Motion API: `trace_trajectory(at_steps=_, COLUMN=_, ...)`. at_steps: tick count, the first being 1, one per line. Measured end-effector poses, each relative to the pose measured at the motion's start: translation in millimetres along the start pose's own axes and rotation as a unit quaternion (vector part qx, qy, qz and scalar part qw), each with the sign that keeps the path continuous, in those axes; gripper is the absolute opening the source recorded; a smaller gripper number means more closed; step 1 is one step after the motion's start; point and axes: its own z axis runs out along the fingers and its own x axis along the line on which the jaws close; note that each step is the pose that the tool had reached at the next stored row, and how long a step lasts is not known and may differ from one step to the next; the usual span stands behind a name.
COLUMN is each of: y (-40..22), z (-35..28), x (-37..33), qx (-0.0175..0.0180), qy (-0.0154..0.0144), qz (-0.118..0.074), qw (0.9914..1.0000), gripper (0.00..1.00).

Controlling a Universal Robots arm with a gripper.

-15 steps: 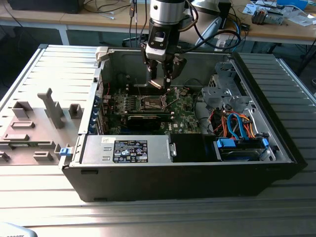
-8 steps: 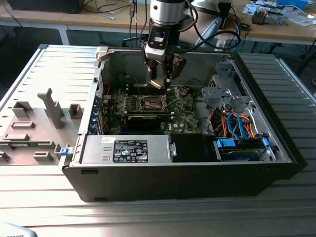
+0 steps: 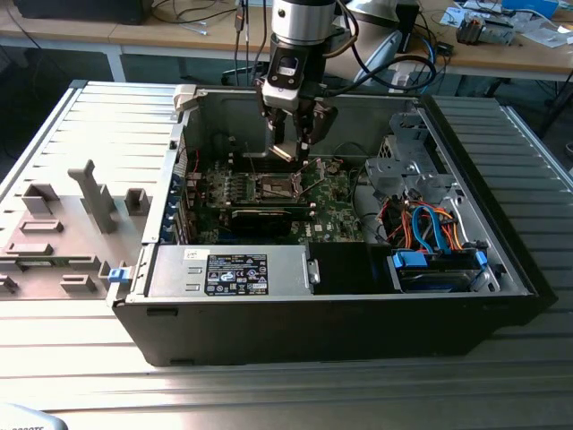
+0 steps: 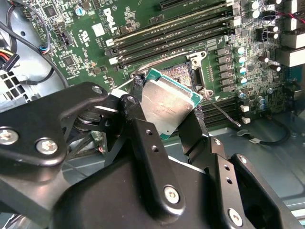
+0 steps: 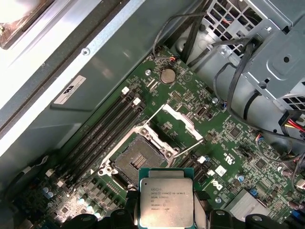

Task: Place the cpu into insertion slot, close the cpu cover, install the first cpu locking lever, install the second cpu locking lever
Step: 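Place the cpu into insertion slot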

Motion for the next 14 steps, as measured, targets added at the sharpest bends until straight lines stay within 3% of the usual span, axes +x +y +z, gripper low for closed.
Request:
trace_trajectory(at_steps=12, y=0.0, z=0.2, x=0.0, qx=0.0016, qy=-0.0005, qz=0.014, qw=0.99990, gripper=0.55)
trace_trajectory(at_steps=14, y=0.0, z=0.3, x=0.0, qx=0.0003, qy=0.0011, qz=0.016, qw=0.99987, gripper=0.55)
